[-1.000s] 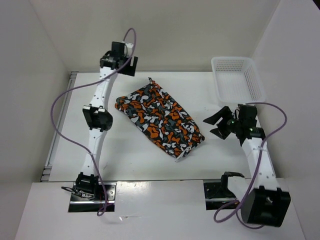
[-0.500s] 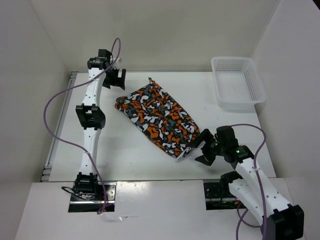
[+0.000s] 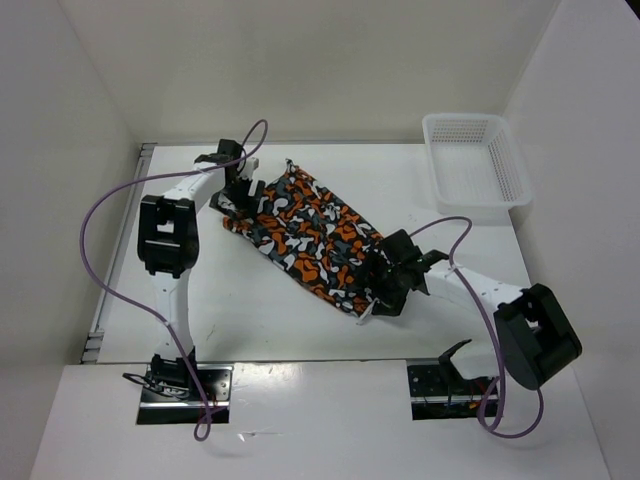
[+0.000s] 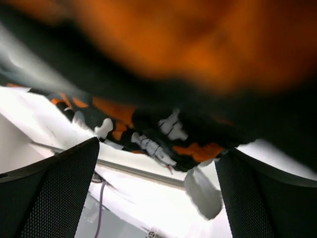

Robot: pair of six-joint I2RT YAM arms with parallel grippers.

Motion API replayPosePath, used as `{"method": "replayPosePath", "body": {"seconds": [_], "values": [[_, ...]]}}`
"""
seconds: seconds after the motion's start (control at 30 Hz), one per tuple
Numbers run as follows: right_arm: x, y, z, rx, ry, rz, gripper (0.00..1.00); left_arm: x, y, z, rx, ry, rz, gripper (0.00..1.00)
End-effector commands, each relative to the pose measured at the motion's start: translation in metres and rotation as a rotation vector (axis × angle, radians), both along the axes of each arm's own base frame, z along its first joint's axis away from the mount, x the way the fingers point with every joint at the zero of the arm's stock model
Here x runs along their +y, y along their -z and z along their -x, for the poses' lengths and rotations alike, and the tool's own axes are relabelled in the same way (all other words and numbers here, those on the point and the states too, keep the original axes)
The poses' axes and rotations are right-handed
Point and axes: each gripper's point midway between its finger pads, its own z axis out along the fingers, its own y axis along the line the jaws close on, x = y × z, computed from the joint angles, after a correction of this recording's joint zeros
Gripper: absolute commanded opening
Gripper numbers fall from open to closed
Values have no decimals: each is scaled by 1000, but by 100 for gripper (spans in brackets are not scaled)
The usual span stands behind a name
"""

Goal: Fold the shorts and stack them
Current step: Fold the shorts

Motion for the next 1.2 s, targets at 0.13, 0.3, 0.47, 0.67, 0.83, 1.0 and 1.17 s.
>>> {"method": "replayPosePath", "body": {"seconds": [0.13, 0.3, 0.47, 0.67, 0.83, 1.0, 1.17], "values": [[0, 15, -30, -52, -17, 36, 71, 11, 14, 10, -19, -17, -35, 71], [-34, 8, -42, -90, -1, 81, 30, 16, 8, 59, 18, -16, -40, 16], [-57, -19, -71, -164, -33, 48, 13, 35, -3, 114, 64, -54, -22, 2], [-46, 0, -69, -83, -157, 13, 34, 38, -6, 205, 249, -47, -19, 45], [-59, -21, -86, -145, -188, 112, 62, 58, -63, 177, 72, -105, -55, 79], [-64, -27, -87, -162, -183, 122, 74, 57, -119, 93, -243, -116, -11, 85], [-61, -23, -82, -146, -180, 101, 77, 25, -101, 40, -312, -44, 9, 86]]}}
